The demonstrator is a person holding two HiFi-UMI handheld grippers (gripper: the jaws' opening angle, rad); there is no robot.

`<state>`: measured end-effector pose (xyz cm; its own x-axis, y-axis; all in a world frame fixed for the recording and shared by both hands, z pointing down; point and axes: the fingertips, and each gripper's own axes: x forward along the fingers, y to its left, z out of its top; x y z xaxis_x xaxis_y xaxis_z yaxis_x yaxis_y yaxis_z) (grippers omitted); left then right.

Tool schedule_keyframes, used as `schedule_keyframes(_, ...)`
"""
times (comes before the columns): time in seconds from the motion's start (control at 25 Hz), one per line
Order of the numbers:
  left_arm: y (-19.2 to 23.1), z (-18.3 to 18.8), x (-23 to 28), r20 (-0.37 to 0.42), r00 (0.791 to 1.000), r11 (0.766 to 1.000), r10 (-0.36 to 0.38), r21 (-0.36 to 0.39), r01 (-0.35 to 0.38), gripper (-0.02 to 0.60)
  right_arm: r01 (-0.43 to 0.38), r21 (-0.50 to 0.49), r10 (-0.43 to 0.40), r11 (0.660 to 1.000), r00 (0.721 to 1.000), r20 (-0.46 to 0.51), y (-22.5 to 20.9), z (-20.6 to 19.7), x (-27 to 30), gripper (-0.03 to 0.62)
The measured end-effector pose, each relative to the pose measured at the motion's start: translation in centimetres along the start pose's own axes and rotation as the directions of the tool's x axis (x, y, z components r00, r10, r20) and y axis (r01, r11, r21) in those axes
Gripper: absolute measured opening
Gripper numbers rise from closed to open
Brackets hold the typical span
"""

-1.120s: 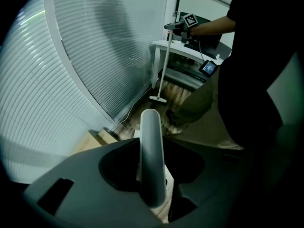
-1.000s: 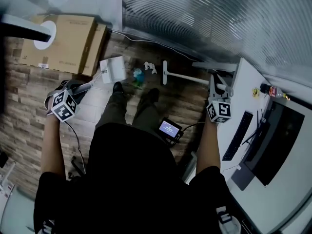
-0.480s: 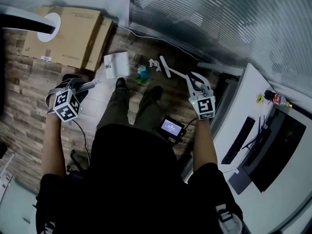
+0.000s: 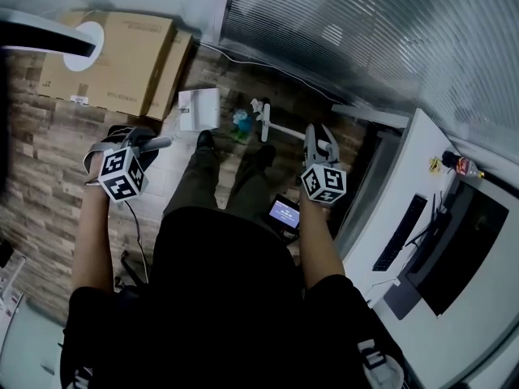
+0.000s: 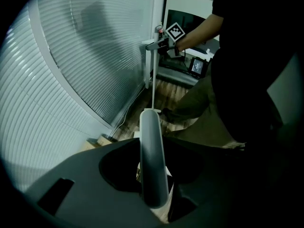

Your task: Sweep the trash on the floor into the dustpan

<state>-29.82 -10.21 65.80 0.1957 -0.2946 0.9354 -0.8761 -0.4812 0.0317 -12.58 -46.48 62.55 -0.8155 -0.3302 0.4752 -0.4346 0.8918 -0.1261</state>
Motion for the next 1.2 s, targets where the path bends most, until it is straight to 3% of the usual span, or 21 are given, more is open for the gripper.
schedule_keyframes(0.36,0.1,0.8,0.2,0.039,0.999,1.0,-0.017,0.008,0.017,0.123,0.122,0.242,-0.144,0.963,0.987,0.075,3.2,0.5,1.8,0.1)
schedule_keyframes(0.56,0.1,0.4,0.1,0.046,0.999,1.0,-0.02,0.007,0.02,0.123,0.121,0.297,-0.158,0.947,0.982,0.105,4.7,1.5,3.3,0.121)
schedule_keyframes(0.76,0.0,0.1,-0.1,0.051,0.999,1.0,-0.019,0.004,0.019,0.123,0.049,0.334,-0.1,0.941,0.986,0.137,7.4,2.3,4.2,0.126)
schedule_keyframes(1.2,0.1,0.5,0.0,0.072,0.997,1.0,-0.017,-0.005,0.017,0.123,-0.195,0.371,0.149,0.908,0.978,0.148,15.5,2.9,5.6,0.138)
